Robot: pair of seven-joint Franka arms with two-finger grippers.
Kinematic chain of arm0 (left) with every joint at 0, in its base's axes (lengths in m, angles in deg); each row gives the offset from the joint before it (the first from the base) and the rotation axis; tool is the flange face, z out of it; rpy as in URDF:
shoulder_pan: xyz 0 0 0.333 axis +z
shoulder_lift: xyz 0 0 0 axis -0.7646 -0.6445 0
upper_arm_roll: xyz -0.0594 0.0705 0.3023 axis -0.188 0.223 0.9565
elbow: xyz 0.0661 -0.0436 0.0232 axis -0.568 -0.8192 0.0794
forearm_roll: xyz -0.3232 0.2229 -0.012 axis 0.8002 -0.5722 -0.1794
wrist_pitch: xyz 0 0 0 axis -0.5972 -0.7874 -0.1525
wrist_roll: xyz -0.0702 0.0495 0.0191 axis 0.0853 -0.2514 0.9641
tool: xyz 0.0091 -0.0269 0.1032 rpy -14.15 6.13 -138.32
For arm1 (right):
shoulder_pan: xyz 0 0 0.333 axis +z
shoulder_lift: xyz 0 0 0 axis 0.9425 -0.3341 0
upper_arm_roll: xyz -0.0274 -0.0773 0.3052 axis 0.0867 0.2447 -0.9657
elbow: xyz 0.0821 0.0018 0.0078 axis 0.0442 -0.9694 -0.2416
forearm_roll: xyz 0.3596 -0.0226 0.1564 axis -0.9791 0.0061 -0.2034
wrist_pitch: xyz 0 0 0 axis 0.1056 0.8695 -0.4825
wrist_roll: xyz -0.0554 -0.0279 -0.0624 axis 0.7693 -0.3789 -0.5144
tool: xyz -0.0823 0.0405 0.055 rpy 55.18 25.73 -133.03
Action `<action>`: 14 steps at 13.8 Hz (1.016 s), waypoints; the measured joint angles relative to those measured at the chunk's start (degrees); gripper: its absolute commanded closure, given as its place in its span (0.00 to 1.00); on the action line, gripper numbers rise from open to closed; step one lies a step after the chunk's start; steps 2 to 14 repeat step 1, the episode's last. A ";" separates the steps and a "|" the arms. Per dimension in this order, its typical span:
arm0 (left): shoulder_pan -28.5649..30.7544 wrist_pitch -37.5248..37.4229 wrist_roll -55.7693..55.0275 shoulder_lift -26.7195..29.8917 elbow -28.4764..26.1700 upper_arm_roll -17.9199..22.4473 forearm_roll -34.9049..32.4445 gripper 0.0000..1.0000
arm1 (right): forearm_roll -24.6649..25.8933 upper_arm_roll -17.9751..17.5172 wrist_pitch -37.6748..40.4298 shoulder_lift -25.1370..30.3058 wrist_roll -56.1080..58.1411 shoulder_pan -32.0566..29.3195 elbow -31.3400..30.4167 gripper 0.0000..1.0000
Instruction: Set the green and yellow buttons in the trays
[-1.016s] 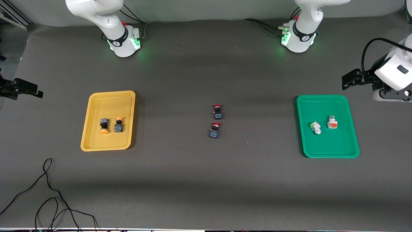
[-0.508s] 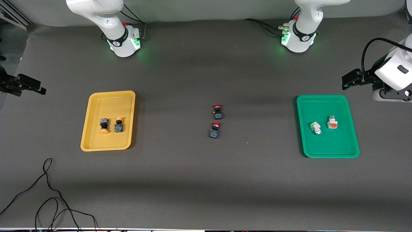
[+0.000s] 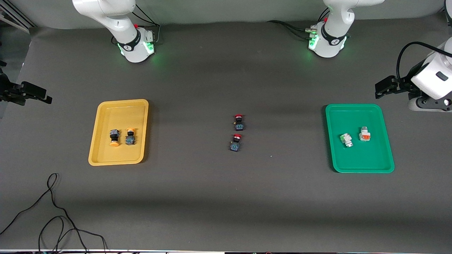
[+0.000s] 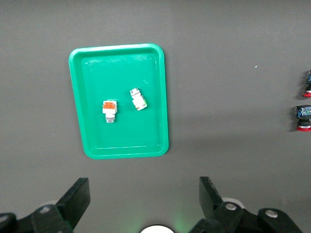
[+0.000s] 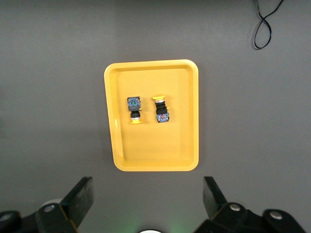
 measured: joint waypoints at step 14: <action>0.00 0.01 0.00 -0.01 0.02 0.00 0.00 0.00 | 0.00 0.00 0.00 0.00 -0.01 0.00 0.00 0.00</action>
